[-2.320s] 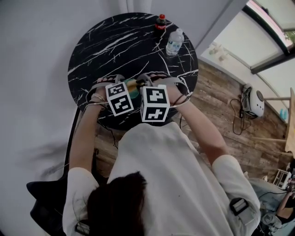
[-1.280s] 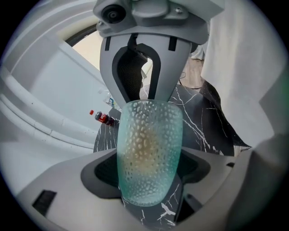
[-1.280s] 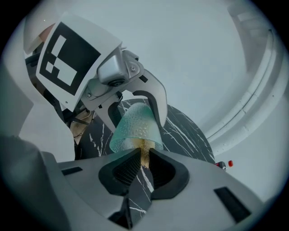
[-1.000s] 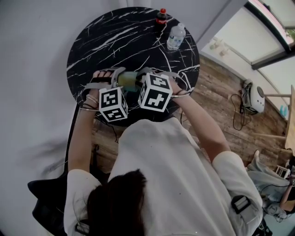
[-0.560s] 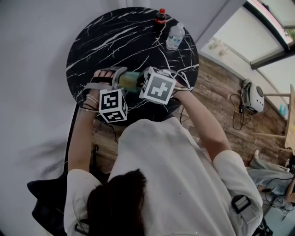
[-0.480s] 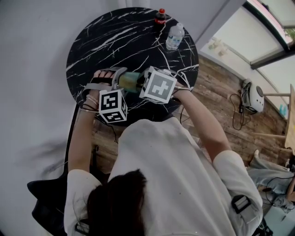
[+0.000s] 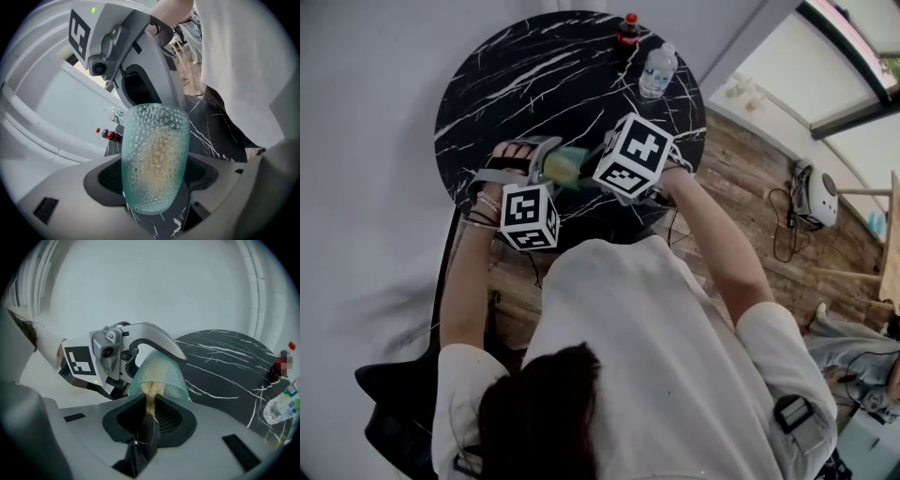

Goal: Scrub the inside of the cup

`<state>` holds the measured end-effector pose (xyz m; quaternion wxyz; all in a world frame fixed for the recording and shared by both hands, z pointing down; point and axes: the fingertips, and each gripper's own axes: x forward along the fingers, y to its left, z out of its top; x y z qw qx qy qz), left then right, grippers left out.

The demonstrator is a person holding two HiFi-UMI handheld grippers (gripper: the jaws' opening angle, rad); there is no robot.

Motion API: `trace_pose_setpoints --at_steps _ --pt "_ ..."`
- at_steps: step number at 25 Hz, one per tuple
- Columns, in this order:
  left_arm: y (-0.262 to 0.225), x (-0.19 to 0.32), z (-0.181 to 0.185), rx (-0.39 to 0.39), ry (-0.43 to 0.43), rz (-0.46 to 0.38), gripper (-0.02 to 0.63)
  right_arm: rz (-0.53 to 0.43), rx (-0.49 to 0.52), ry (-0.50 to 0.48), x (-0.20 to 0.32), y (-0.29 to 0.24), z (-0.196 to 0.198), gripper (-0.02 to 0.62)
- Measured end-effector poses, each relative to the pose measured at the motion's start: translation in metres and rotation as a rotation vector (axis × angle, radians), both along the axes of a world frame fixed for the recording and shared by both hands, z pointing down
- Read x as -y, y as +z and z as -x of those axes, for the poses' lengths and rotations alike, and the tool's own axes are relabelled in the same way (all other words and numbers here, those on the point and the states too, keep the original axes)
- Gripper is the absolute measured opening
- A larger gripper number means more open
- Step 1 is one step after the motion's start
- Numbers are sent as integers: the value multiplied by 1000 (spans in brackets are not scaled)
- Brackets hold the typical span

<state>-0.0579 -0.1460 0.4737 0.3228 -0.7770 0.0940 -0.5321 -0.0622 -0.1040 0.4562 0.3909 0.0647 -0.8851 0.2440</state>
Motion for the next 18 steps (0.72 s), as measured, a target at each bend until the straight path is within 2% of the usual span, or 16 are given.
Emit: trace_pose_setpoints --at_steps 6,12,18 --pt "0 -9 -3 -35 10 21 356 113 80 -1 -9 -5 1 69" --pt "-2 -13 -6 -39 29 12 357 151 143 4 -15 -7 0 69" --pt "-10 -12 -9 -75 22 3 357 264 291 84 -11 -19 0 69"
